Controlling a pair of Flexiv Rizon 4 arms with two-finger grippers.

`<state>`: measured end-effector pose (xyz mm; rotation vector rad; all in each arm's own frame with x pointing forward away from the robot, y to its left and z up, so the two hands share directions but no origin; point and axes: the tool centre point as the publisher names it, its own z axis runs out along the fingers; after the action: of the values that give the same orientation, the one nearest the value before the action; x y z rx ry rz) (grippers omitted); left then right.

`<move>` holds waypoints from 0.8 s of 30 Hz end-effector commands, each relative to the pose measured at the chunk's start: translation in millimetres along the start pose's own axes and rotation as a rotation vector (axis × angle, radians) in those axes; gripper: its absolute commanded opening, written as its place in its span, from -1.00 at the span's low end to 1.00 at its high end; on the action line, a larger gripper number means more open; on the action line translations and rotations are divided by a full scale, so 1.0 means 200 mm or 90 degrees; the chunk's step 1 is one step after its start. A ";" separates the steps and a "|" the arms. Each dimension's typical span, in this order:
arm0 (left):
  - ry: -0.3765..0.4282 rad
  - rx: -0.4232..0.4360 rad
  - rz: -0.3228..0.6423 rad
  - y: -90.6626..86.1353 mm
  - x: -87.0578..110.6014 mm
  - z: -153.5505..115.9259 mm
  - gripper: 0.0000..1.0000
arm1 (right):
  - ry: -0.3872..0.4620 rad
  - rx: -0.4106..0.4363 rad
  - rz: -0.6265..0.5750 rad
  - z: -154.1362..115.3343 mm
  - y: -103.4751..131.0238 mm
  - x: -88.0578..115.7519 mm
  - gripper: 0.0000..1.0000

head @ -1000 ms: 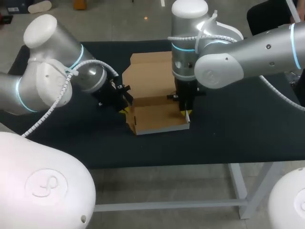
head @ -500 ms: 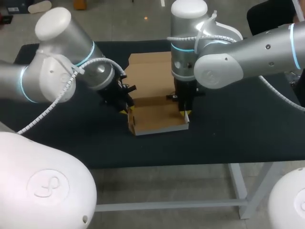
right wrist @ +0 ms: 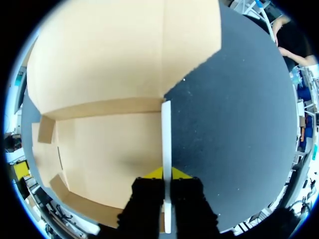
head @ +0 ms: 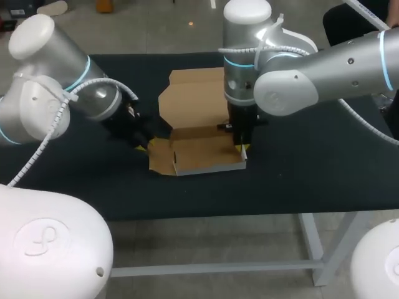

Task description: Assemble the packaging by folding the flat box into shape, placing the metal phone stand inside, and closing the box properly

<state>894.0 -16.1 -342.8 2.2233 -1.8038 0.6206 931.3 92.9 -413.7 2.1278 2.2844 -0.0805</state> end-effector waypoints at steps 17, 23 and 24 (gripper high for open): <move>0.121 -0.049 0.024 -0.13 -0.23 0.17 -1.00 | -0.003 0.003 0.000 0.00 0.00 0.01 -1.00; 0.165 -0.066 0.050 -0.10 -0.18 0.26 -1.00 | -0.003 0.003 0.000 0.00 0.00 0.01 -1.00; 0.173 -0.067 0.054 -0.09 -0.17 0.27 -1.00 | -0.003 0.003 0.000 0.00 0.00 0.01 -1.00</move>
<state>910.9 1.0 -393.8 1.9372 -1.7705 0.7550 931.3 93.0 -413.7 2.1278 2.2842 -0.0806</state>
